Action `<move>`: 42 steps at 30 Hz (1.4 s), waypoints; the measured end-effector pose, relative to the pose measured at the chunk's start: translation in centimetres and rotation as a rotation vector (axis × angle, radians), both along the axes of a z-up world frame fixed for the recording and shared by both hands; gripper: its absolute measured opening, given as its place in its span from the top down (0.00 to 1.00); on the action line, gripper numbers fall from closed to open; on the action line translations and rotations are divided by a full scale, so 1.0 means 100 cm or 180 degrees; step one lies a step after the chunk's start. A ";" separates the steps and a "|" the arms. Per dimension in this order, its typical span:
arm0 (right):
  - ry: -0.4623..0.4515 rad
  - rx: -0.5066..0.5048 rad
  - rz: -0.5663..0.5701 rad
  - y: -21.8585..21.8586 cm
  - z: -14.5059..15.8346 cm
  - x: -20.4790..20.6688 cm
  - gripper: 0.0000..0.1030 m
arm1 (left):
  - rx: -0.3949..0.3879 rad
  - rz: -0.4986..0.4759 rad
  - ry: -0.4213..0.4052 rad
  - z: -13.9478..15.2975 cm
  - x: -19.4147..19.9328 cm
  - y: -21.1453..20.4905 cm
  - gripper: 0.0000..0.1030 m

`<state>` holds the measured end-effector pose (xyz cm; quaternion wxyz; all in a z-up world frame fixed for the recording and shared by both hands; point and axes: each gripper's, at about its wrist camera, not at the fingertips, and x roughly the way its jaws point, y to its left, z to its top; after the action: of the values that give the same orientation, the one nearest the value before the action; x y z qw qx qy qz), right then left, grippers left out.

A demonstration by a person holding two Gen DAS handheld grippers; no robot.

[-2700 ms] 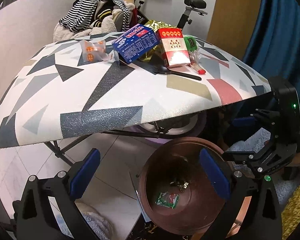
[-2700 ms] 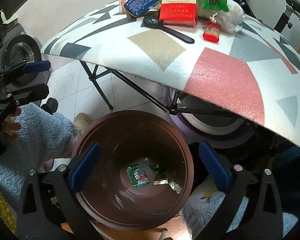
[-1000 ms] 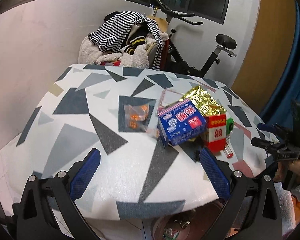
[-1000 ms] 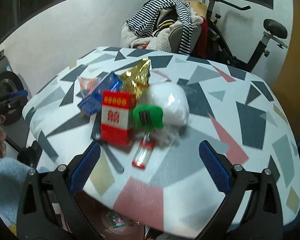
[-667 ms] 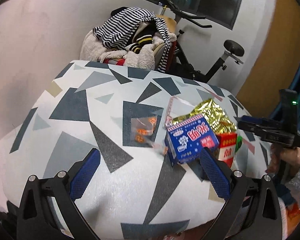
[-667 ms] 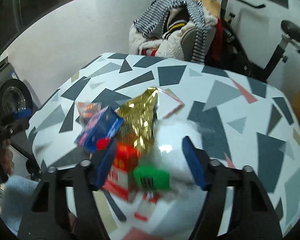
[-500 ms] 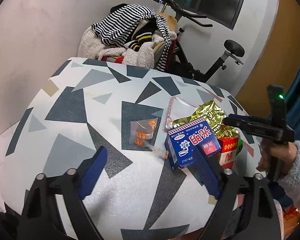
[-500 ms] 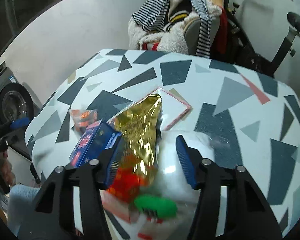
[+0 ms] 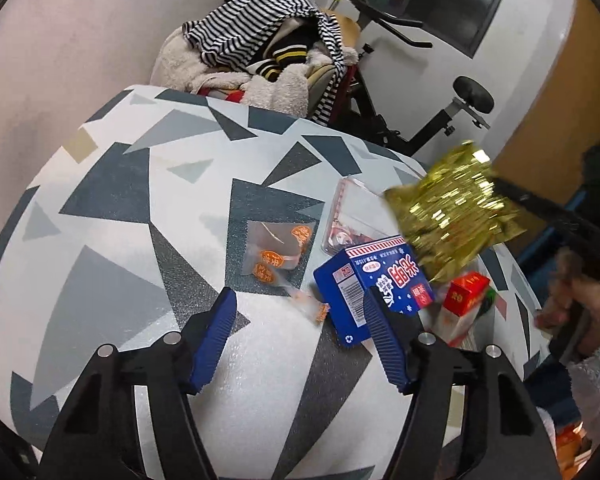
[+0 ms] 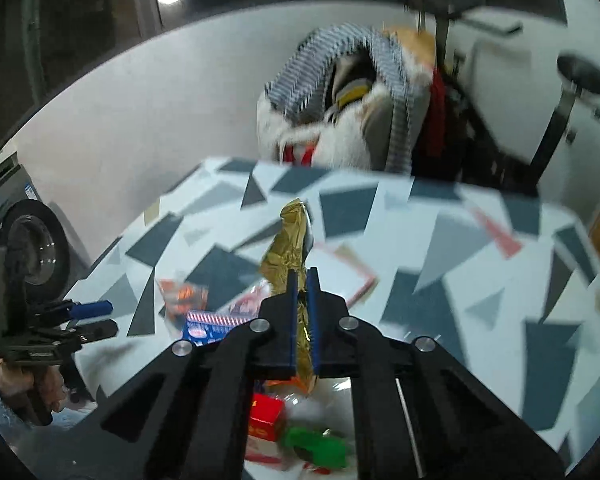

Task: Collect trash
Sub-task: 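Grasp the clear bag of orange candies with the left gripper while the right lifts the gold packet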

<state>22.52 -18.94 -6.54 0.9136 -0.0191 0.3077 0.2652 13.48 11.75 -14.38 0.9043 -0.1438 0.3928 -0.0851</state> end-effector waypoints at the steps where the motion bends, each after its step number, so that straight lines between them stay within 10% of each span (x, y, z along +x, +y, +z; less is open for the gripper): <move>1: -0.0097 -0.0041 -0.0036 -0.002 0.006 -0.002 0.92 | 0.0014 0.0028 0.0006 -0.001 0.003 0.001 0.38; 13: -0.0238 -0.0072 -0.0157 -0.031 0.016 -0.009 0.94 | -0.0355 0.0401 0.0266 -0.030 0.063 0.015 0.37; 15: -0.0237 -0.0082 -0.0151 -0.032 0.016 -0.010 0.94 | -0.0489 0.0503 0.0306 -0.036 0.072 0.019 0.59; 16: -0.0241 -0.0097 -0.0148 -0.033 0.016 -0.010 0.94 | -0.0485 0.0533 0.0347 -0.038 0.075 0.019 0.90; 18: -0.0259 -0.0125 -0.0134 -0.033 0.016 -0.014 0.94 | -0.0491 0.0571 0.0311 -0.035 0.076 0.020 0.93; 42: -0.0380 -0.0229 0.0021 -0.047 0.049 -0.089 0.94 | 0.0006 -0.0186 -0.0145 0.061 -0.035 -0.027 0.95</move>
<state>13.61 -23.65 -1.61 0.9281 -0.0687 0.2619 0.2554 9.95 9.07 -8.31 0.9103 -0.1295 0.3762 -0.1144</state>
